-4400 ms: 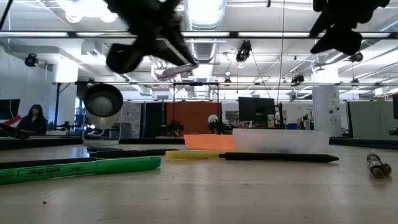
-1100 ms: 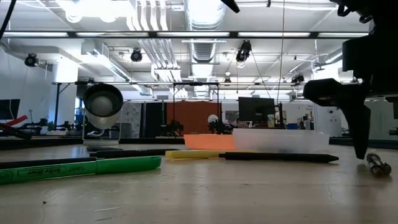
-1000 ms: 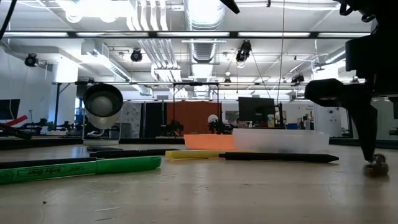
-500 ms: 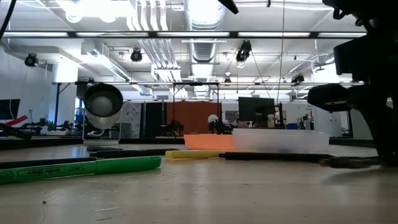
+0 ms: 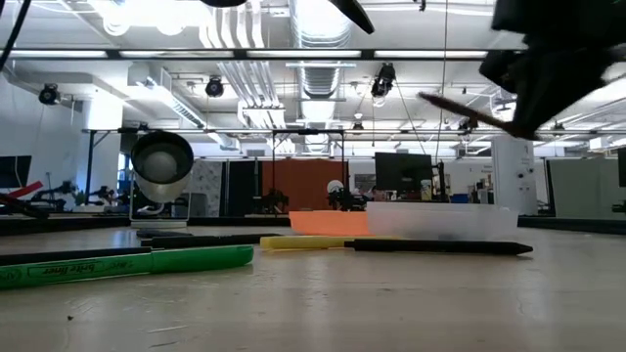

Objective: Pick & place school supplies into a supply box
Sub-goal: Put the brown pen into the orange supply box, then put the black pen into the orange supply box

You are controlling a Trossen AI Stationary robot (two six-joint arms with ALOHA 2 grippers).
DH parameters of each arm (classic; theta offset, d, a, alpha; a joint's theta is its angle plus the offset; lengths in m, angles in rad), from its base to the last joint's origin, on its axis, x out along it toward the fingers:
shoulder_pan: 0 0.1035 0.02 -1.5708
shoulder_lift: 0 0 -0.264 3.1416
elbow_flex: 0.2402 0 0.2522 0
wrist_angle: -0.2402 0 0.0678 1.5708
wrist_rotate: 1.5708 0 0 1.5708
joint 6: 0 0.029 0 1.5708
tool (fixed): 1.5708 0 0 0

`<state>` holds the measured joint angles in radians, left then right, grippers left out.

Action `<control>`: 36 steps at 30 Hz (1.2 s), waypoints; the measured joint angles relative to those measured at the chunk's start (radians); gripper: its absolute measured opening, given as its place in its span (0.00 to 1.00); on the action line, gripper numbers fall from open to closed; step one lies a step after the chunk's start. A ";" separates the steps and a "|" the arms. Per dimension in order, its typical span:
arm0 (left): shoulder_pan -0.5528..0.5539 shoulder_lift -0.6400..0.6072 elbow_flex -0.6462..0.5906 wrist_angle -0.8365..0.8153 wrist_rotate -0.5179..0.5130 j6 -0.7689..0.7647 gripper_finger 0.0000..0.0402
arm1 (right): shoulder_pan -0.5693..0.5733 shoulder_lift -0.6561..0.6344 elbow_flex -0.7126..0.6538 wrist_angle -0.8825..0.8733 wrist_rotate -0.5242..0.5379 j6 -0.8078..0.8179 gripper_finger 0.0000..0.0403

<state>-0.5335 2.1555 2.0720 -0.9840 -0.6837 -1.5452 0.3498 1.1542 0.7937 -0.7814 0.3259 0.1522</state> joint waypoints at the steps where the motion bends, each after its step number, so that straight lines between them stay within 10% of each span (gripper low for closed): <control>1: 0.002 0.000 0.000 0.000 0.000 0.000 0.32 | -0.034 -0.002 0.000 -0.003 0.025 -0.027 0.04; 10: 0.010 0.000 0.000 0.005 -0.008 -0.045 0.32 | -0.297 0.151 -0.002 0.000 0.072 -0.366 0.05; 20: 0.037 -0.003 0.000 -0.005 -0.087 -0.210 0.32 | -0.342 0.261 -0.002 0.153 0.077 -0.358 0.23; 36: 0.112 -0.111 0.000 -0.336 0.019 -0.012 0.32 | -0.341 -0.059 -0.012 0.050 0.069 -0.187 0.55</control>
<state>-0.4212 2.0445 2.0715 -1.3200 -0.6646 -1.5571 0.0086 1.0950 0.7821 -0.7311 0.3949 -0.0351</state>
